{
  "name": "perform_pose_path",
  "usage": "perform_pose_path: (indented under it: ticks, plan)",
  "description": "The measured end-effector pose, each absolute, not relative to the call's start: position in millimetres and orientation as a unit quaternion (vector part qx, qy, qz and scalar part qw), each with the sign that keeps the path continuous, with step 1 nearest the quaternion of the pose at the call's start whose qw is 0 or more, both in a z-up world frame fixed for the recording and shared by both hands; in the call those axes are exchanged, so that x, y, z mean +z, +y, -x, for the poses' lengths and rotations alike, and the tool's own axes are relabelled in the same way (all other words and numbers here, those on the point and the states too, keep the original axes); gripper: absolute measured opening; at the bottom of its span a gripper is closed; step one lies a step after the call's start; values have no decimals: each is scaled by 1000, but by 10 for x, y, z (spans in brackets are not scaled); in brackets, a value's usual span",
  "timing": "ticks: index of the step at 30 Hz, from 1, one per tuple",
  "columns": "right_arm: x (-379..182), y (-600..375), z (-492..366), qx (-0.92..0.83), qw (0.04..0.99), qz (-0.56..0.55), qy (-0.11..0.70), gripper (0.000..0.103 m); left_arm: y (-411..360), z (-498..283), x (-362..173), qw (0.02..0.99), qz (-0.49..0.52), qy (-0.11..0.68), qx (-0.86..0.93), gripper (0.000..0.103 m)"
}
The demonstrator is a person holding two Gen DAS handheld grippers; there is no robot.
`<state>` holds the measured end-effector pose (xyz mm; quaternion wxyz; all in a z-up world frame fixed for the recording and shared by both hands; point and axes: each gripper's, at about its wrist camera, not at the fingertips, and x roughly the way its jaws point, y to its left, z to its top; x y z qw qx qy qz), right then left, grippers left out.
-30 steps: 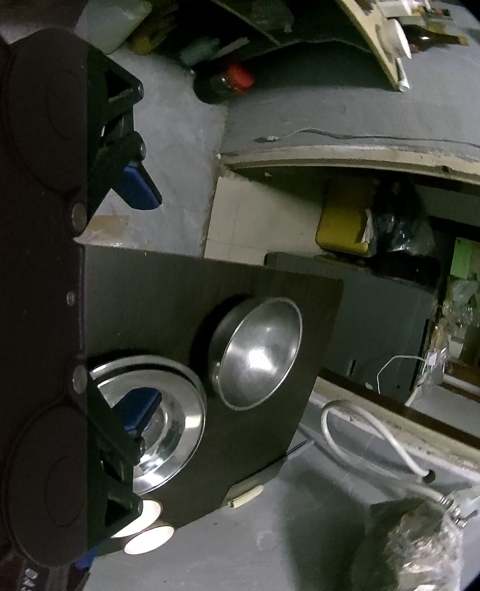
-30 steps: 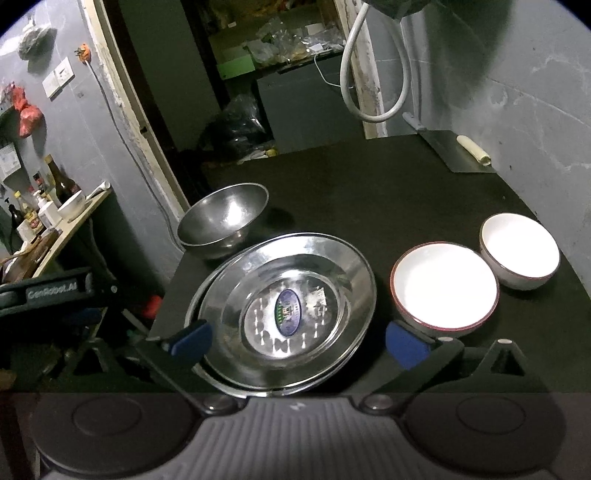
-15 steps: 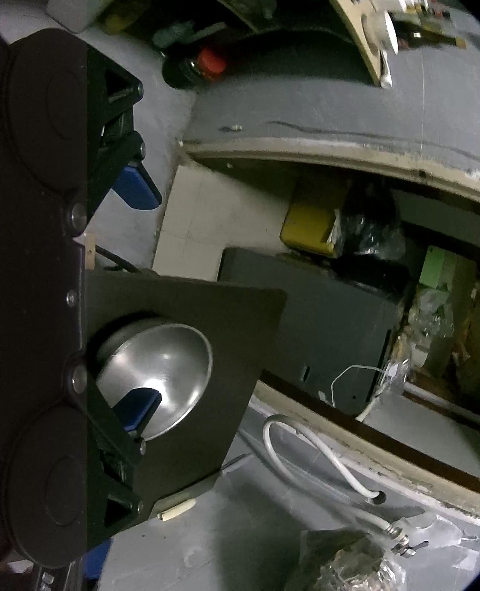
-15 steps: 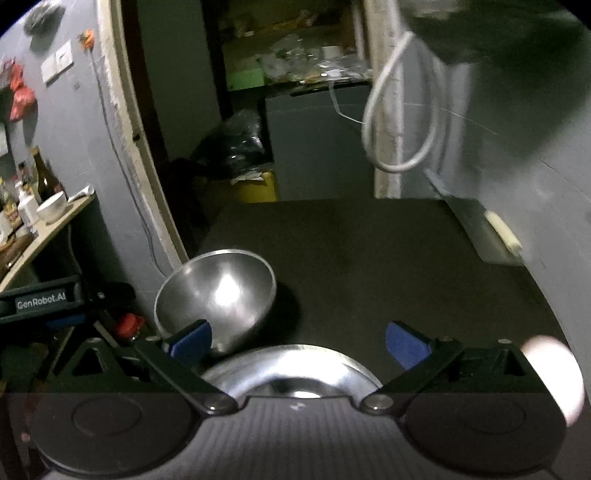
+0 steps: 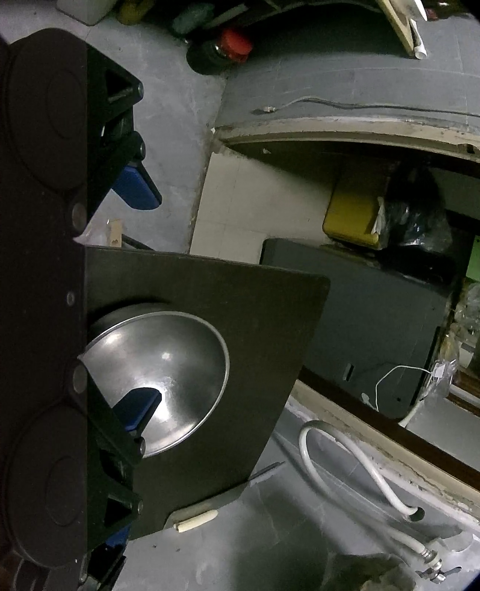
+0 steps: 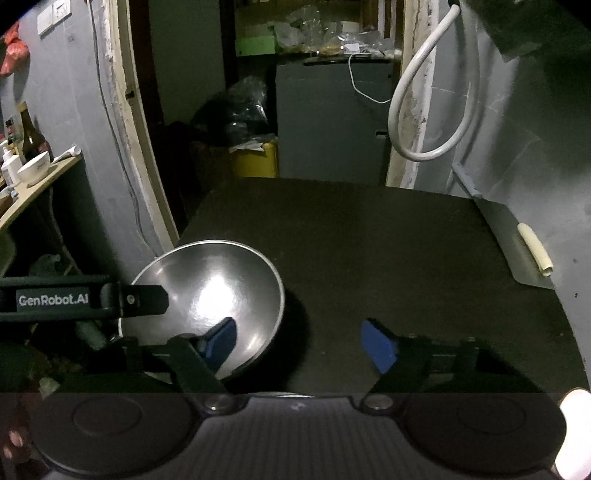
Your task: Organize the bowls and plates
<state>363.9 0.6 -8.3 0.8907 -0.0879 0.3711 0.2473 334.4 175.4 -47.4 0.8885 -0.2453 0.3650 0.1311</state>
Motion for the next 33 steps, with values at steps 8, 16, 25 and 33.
perform_pose_path:
  ticks: [8, 16, 25, 33]
  plan:
    - [-127, 56, -3713, 271, 880, 59, 387, 40, 1792, -3372, -439, 888, 251, 365, 125, 58]
    - [-159, 26, -3784, 279, 874, 31, 396, 22, 1781, -3366, -512, 889, 251, 372, 94, 16]
    - [-93, -115, -3696, 296, 873, 7, 388, 13, 1769, -3193, -374, 900, 251, 345, 90, 14]
    - [188, -515, -3437, 331, 875, -53, 349, 14, 1615, -2831, -66, 918, 254, 296, 74, 14]
